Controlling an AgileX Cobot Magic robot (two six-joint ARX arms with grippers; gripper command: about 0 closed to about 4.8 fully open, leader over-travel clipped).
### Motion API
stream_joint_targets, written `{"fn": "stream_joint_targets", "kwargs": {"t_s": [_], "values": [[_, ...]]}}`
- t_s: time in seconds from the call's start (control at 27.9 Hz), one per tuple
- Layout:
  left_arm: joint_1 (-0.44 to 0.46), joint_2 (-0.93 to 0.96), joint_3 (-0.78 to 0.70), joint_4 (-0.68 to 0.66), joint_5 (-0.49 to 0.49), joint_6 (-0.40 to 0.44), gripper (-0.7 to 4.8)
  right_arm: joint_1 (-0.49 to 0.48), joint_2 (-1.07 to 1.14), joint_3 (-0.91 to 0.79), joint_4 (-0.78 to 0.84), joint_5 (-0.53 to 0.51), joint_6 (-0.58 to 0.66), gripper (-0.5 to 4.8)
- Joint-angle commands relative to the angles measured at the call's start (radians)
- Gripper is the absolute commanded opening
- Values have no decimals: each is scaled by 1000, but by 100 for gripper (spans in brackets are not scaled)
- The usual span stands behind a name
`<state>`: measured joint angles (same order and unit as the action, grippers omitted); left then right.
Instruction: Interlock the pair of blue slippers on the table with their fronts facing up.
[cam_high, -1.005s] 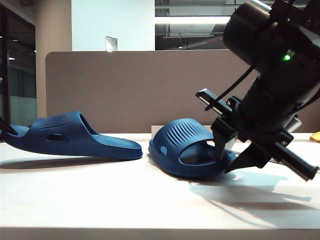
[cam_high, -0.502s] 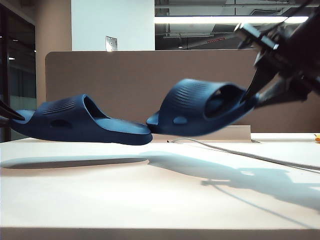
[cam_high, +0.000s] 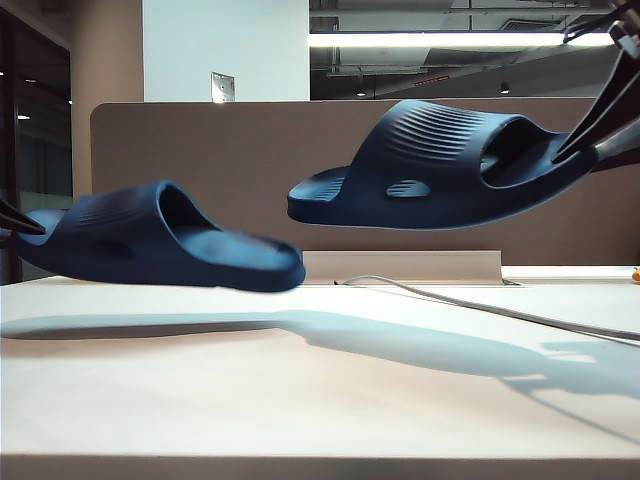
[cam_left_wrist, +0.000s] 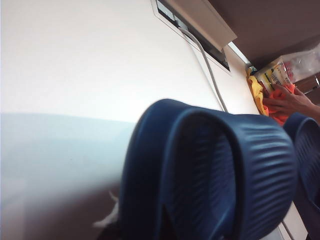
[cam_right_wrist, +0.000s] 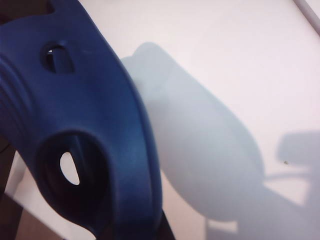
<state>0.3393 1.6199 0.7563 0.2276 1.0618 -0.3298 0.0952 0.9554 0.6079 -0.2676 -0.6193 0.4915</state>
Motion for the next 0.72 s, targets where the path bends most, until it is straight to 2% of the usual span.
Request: {"fn": "stream_joint_targets", "kwargs": {"t_s": [0.04, 0.14, 0.25, 0.32, 0.54, 0.65, 0.72], "values": [[-2, -5, 2, 14, 67, 10, -6, -31, -5, 5, -22, -102, -71, -1], [-3, -5, 2, 13, 130, 8, -6, -34, -5, 5, -46, -124, -114, -1], [-11, -5, 2, 12, 237, 5, -6, -34, -5, 5, -90, -124, -166, -1], [-34, -5, 2, 9, 263, 5, -6, -34, -5, 5, -109, -124, -192, -1], [-121, -5, 2, -62, 267, 79, -6, -34, 5, 5, -164, -195, -266, -1], [-134, -5, 2, -106, 267, 116, -6, -34, 7, 5, -214, -182, -337, -1], [-134, -5, 2, -146, 267, 140, -6, -34, 7, 5, -252, -127, -376, -1]]}}
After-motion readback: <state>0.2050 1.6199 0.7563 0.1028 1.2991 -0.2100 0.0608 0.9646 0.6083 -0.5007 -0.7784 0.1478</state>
